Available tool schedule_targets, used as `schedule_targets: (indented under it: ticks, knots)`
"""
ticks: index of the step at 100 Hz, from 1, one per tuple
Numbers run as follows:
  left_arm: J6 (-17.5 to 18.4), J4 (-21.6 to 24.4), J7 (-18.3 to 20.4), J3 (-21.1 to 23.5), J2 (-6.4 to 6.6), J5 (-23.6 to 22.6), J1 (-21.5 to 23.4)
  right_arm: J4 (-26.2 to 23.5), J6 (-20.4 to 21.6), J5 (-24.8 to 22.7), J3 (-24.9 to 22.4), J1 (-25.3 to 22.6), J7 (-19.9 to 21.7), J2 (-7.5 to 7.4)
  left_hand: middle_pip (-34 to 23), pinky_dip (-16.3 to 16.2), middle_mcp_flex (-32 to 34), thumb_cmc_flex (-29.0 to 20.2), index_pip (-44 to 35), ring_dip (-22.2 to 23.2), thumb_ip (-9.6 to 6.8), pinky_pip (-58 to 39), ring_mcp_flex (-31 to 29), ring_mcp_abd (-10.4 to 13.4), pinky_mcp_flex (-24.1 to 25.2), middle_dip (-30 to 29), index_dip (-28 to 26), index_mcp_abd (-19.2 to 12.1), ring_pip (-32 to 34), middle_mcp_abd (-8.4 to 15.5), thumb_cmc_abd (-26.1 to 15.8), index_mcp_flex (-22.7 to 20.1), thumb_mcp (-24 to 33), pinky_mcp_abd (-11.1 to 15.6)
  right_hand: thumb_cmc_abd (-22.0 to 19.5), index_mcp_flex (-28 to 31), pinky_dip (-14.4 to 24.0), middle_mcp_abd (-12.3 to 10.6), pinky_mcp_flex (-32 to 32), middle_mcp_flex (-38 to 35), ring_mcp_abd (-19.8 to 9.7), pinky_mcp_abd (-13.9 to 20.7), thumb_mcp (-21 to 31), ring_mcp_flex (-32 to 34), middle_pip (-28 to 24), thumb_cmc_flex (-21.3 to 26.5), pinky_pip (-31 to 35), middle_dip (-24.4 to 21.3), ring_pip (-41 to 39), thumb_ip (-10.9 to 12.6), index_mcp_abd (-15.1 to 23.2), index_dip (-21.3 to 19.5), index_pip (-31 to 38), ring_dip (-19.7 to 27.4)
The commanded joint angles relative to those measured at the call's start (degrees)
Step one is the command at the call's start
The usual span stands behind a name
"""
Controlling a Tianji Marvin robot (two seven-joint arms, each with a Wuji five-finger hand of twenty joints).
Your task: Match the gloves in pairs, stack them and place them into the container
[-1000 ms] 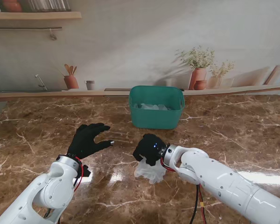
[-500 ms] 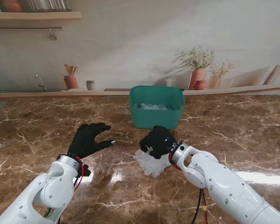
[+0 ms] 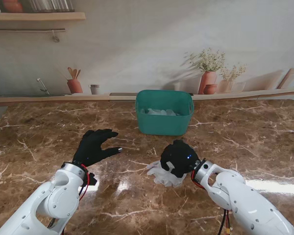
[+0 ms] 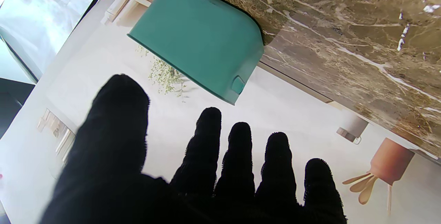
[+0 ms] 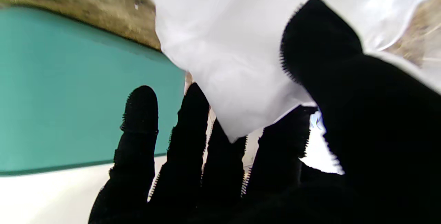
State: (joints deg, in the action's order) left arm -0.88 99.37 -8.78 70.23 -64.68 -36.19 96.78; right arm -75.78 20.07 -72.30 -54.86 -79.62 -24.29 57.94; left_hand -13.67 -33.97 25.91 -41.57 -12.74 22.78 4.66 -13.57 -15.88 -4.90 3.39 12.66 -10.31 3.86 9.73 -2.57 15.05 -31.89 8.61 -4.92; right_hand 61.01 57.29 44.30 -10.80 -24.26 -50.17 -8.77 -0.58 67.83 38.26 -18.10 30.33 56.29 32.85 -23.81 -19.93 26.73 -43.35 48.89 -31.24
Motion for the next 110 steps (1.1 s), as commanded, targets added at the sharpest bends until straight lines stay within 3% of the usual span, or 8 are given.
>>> schedule_targets:
  ticks: [1, 24, 38, 53, 70, 86, 94, 110]
  knots:
    - [0.1, -0.2, -0.3, -0.4, -0.16, -0.1, 0.0, -0.4, 0.7, 0.6, -1.4, -1.9, 2.5, -0.38, 1.0, -0.3, -1.2, -1.0, -0.6, -0.5, -1.42, 0.4, 1.7, 3.1, 0.7, -0.5, -0.4, -1.6, -1.9, 1.9, -1.6, -1.2, -1.7, 0.3, -0.7, -0.9, -0.6, 2.4, 3.1, 5.8, 0.3, -0.5, 1.5, -5.6, 3.7, -1.8, -3.9, -4.8, 3.1, -0.7, 1.9, -0.7, -0.8, 3.7]
    - [0.1, -0.2, -0.3, -0.5, -0.17, 0.0, 0.0, -2.9, 5.8, 4.0, -5.4, -4.1, 12.4, -0.31, 0.9, -0.4, -1.0, -1.0, -0.6, -0.5, -1.42, 0.3, 1.7, 3.1, 0.7, -0.5, -0.4, -1.6, -1.8, 2.1, -1.5, -1.2, -1.8, 0.2, -2.0, -4.2, -7.3, 6.1, 7.9, 16.6, 4.1, -3.7, -1.9, -14.0, 10.2, -10.5, -16.4, -16.8, 13.5, -1.3, -2.5, 1.2, -3.6, 14.5]
    - [0.1, -0.1, 0.0, -0.6, -0.12, 0.0, -0.1, -2.9, 6.5, 3.5, -4.3, -3.0, 14.9, -0.77, 1.0, -0.4, -1.1, -1.0, -0.5, -0.5, -1.42, 0.3, 1.7, 3.1, 0.7, -0.5, -0.3, -1.5, -1.8, 2.1, -1.6, -1.2, -2.0, 0.1, 3.2, -2.9, -10.1, 6.6, 5.5, 17.8, 5.2, -5.1, 1.2, -12.2, 11.1, -10.7, -16.6, -21.4, 15.5, -0.5, -3.9, -0.9, -6.3, 18.0]
    - [0.2, -0.1, 0.2, -0.4, -0.08, 0.0, -0.1, -1.4, 6.1, 1.0, -1.3, -0.8, 14.0, -1.46, 1.1, -0.4, -1.1, -1.0, -0.4, -0.5, -1.44, 0.4, 1.7, 3.0, 0.8, -0.6, -0.3, -1.4, -1.9, 2.0, -1.7, -1.1, -2.2, 0.0, 4.2, -8.5, -11.8, 7.4, -0.7, 16.6, 7.3, -4.4, 4.3, -2.8, 7.6, -5.7, -11.8, -21.8, 13.0, 8.4, -6.0, -6.1, -10.5, 17.3]
    - [0.3, 0.0, 0.4, -0.3, -0.03, -0.1, 0.0, 1.9, 4.5, 0.2, 2.7, 1.8, 11.0, -1.82, 1.2, -0.4, -1.3, -1.0, -0.3, -0.6, -1.49, 0.6, 1.8, 2.8, 0.9, -0.6, -0.2, -1.3, -1.9, 1.8, -1.8, -0.9, -2.5, 0.1, 1.8, -13.2, -13.7, 2.6, -12.2, 3.6, 1.3, 1.9, 4.1, 14.6, -1.5, 0.2, -2.1, -11.8, 5.0, 9.2, -8.4, -7.9, -12.8, 8.2]
    - [0.3, 0.1, 0.6, -0.3, -0.01, 0.1, 0.1, 4.9, 3.3, 0.2, 5.5, 3.3, 5.1, -1.75, 1.2, -0.4, -1.2, -1.0, -0.2, -0.6, -1.52, 0.7, 1.9, 2.8, 0.9, -0.6, -0.2, -1.3, -2.0, 1.9, -1.9, -0.9, -2.8, 0.1, 1.8, -9.8, -14.0, -0.9, -18.1, -5.2, 0.2, 3.5, 4.1, 21.7, -9.2, 2.3, 3.4, -1.7, -3.3, 9.5, -8.2, -6.3, -10.6, -0.1]
    - [0.4, 0.1, 0.7, -0.3, 0.01, 0.2, 0.1, 6.2, 3.0, 0.7, 6.6, 4.0, 2.3, -1.53, 1.2, -0.4, -1.3, -1.1, -0.2, -0.6, -1.55, 0.8, 2.0, 2.8, 0.9, -0.7, -0.2, -1.3, -2.0, 1.8, -1.9, -0.8, -2.9, 0.1, 2.6, -6.4, -14.4, -1.5, -21.1, -10.2, 1.2, 3.1, 2.0, 25.0, -10.4, 6.0, 6.8, 5.8, -6.9, 1.7, -6.7, -2.3, -7.7, -6.9]
    - [0.5, 0.1, 0.6, -0.3, -0.02, 0.2, 0.1, 6.8, 2.5, 2.2, 6.6, 4.1, -0.6, -0.73, 1.2, -0.5, -1.2, -1.1, -0.2, -0.6, -1.58, 1.0, 1.9, 3.0, 0.9, -0.7, -0.2, -1.4, -2.1, 1.9, -2.1, -0.8, -3.2, 0.1, 2.1, -0.6, -14.0, -1.0, -27.5, -20.3, 2.9, 1.2, -0.2, 31.6, -8.8, 10.0, 14.7, 9.9, -14.5, 0.5, -3.6, 4.5, -0.2, -6.1]
